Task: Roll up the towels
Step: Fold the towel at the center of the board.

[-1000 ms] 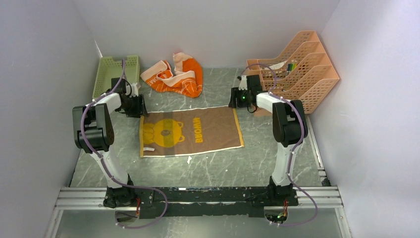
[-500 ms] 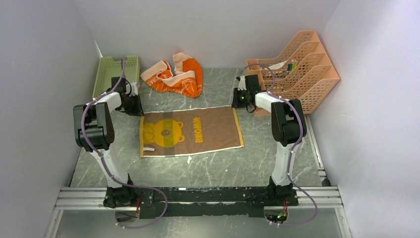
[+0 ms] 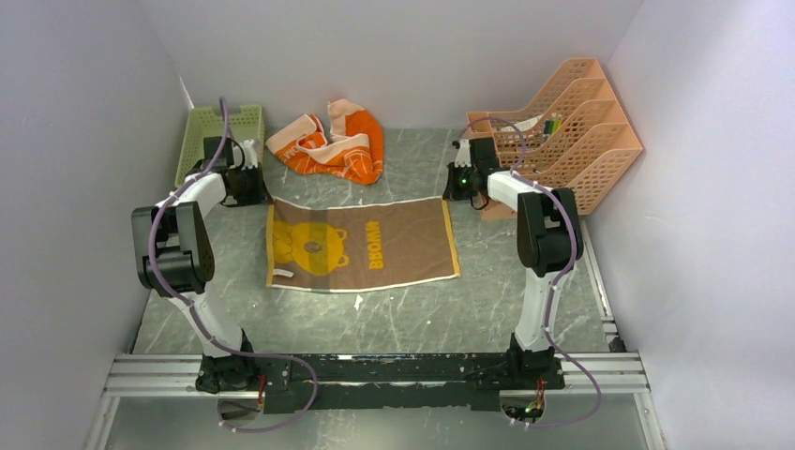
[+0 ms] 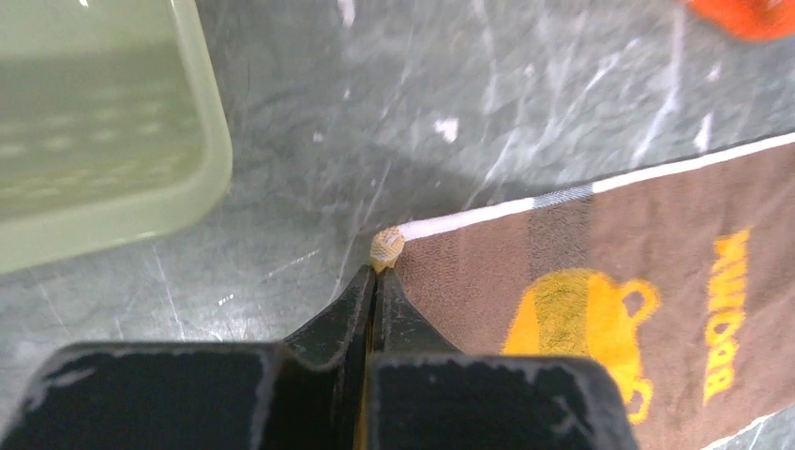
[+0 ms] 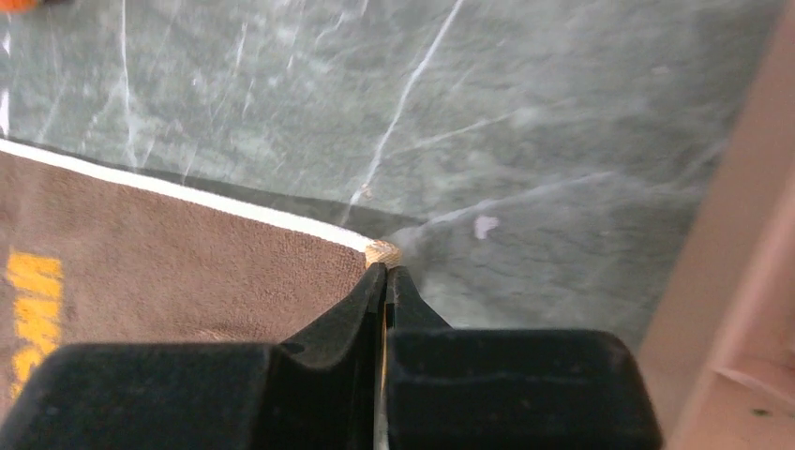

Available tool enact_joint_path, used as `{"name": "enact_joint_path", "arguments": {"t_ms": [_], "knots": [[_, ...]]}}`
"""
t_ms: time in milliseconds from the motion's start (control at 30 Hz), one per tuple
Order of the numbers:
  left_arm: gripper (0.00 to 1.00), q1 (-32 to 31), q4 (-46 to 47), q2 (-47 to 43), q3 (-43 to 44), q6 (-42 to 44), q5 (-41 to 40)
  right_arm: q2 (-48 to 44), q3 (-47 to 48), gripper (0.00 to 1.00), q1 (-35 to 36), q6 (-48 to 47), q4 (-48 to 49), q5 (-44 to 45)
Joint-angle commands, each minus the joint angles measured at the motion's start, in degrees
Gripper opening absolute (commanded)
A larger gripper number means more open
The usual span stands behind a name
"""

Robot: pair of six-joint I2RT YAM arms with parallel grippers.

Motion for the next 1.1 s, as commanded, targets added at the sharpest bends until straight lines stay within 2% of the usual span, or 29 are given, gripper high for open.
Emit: {"name": "enact_joint_path", "arguments": {"t_ms": [0, 133, 300, 567, 800, 1067], "knots": [[0.07, -0.07, 6.82, -3.83, 1.03, -1.02, 3.24, -3.98, 3.44, 0.0, -2.32, 1.48, 1.1, 2.32], [0.07, -0.41, 11.42, -1.71, 2.07, -1.15, 4.2, -3.19, 6.67, 0.0, -2.79, 0.17, -0.33, 4.24], [0.07, -0.52, 7.1, 3.33, 7.81, 0.39, 2.58, -3.52, 6.64, 0.0, -2.84, -0.33, -0.49, 6.27], [0.07, -0.88, 9.87, 5.44, 11.17, 1.81, 2.96, -3.21, 6.98, 0.0, -3.37, -0.58, -0.47, 9.03], [0.07, -2.29, 6.93, 2.72, 3.1, -2.45, -1.13, -11.34, -1.65, 0.0, -3.29, 1.98, -0.89, 9.59], [0.07, -2.67, 3.94, -8.43, -6.96, -6.45, -6.72, -23.58, -14.39, 0.0, -3.23, 8.11, -0.68, 12.13]]}}
